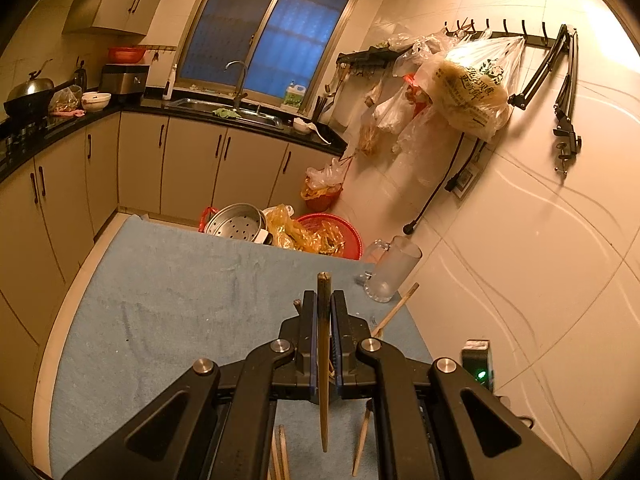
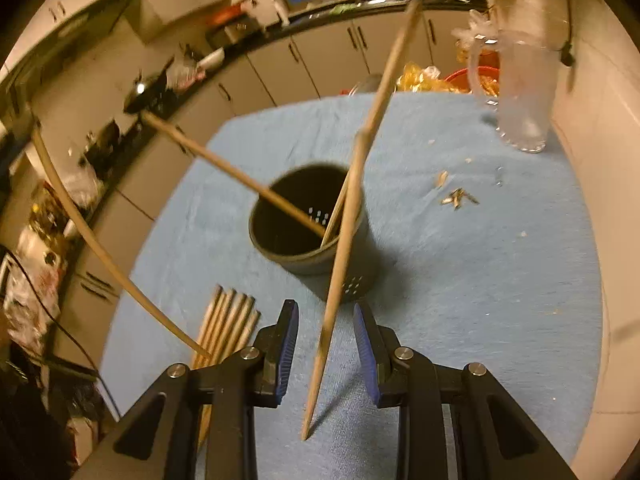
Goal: Organize utensils
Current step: 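Lower the right tool's chopstick into the holder while the left tool lowers its own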
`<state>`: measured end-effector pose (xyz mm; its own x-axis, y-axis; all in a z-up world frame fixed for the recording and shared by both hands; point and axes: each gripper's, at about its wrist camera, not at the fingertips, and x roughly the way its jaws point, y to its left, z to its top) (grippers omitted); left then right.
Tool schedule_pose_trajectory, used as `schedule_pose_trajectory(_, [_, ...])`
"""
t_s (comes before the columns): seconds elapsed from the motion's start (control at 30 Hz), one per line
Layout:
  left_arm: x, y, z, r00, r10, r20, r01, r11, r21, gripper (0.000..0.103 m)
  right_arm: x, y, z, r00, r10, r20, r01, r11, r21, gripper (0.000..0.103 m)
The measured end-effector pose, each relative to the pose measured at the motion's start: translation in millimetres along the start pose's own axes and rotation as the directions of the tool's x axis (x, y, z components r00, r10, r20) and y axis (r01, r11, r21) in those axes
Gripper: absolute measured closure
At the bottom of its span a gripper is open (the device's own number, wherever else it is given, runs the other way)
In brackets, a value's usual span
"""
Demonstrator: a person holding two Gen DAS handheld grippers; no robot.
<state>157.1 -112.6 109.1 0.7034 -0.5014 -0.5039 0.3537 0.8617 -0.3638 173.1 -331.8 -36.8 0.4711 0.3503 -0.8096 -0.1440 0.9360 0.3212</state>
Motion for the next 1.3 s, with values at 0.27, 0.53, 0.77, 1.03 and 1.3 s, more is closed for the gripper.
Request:
schedule_pose_trajectory(0.27, [0.0, 0.0, 1.4, 1.0, 0.008, 0.002, -0.008, 1.0, -0.001, 0.097, 8.6, 6.2, 2.1, 1.0, -0.029, 0.007, 0.03, 0.999, -0.022, 0.074])
schedule_pose_trajectory(0.53, [4.6, -0.7, -0.2, 1.0, -0.001, -0.004, 0.001, 1.0, -0.013, 0.097, -22.0, 13.2, -4.8, 0.993, -0.044, 0.109, 0.052, 0.996, -0.071, 0.095])
schedule_pose_trajectory(0.77, [1.5, -10.2, 5.3, 1.0, -0.019, 0.024, 0.019, 1.0, -0.017, 0.097, -75.2, 29.4, -11.7, 0.961, -0.028, 0.275, 0.06, 0.992, -0.109, 0.095])
schedule_pose_trajectory(1.03, [0.5, -28.8, 26.7, 0.994, -0.014, 0.111, 0.014, 1.0, 0.003, 0.097, -133.8, 49.6, -9.1, 0.848, -0.002, 0.529, 0.081, 0.989, -0.126, 0.095])
schedule_pose_trajectory(1.3, [22.1, -32.1, 34.8, 0.985, 0.003, 0.173, 0.001, 1.0, -0.021, 0.097, -134.3, 47.4, 13.8, 0.766, -0.043, 0.641, 0.09, 0.995, -0.04, 0.095])
